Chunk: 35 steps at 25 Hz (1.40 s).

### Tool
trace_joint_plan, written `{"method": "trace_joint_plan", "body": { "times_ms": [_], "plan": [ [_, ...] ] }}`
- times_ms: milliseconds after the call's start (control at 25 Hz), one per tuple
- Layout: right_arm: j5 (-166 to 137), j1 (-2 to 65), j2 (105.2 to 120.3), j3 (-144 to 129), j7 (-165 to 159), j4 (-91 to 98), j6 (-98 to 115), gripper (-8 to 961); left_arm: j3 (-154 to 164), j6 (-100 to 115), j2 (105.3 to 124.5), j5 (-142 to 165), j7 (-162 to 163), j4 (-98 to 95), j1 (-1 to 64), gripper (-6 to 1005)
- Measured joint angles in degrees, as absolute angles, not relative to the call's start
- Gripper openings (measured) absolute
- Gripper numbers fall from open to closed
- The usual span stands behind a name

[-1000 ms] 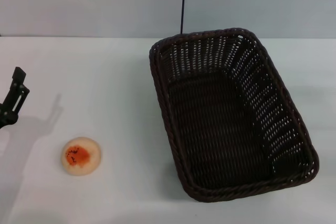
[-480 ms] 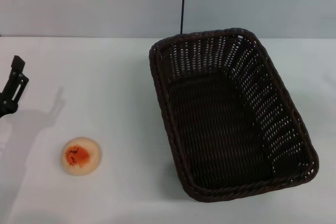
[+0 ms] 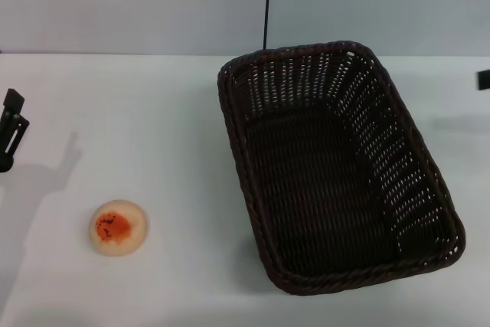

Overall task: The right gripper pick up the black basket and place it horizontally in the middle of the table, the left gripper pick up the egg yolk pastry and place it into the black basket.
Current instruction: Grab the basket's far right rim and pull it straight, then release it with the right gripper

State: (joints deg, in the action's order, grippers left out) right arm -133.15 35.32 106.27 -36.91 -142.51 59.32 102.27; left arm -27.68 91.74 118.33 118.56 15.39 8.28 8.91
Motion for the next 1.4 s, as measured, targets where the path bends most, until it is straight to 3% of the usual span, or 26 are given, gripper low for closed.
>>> {"method": "trace_joint_plan", "body": {
  "times_ms": [240, 600, 960, 1400],
  "plan": [
    [-139.1, 44.7, 106.1, -45.2, -146.9, 52.7, 99.7, 724, -27.7, 90.2, 118.36, 118.6, 15.8, 8.1, 8.8, 824],
    [-147.7, 53.0, 106.53, -46.1, -149.6, 41.9, 93.0, 724, -29.8, 89.4, 118.3, 118.6, 15.8, 6.7, 9.0, 823],
    [-147.4, 54.9, 111.17, -45.7, -151.5, 39.4, 88.2, 724, -33.7, 87.9, 118.3, 118.5, 15.8, 6.2, 9.0, 823],
    [-148.1, 55.9, 112.93, -48.1, -156.6, 36.2, 85.1, 723, -34.8, 87.8, 118.13, 118.6, 15.8, 4.3, 9.4, 823]
  ]
}}
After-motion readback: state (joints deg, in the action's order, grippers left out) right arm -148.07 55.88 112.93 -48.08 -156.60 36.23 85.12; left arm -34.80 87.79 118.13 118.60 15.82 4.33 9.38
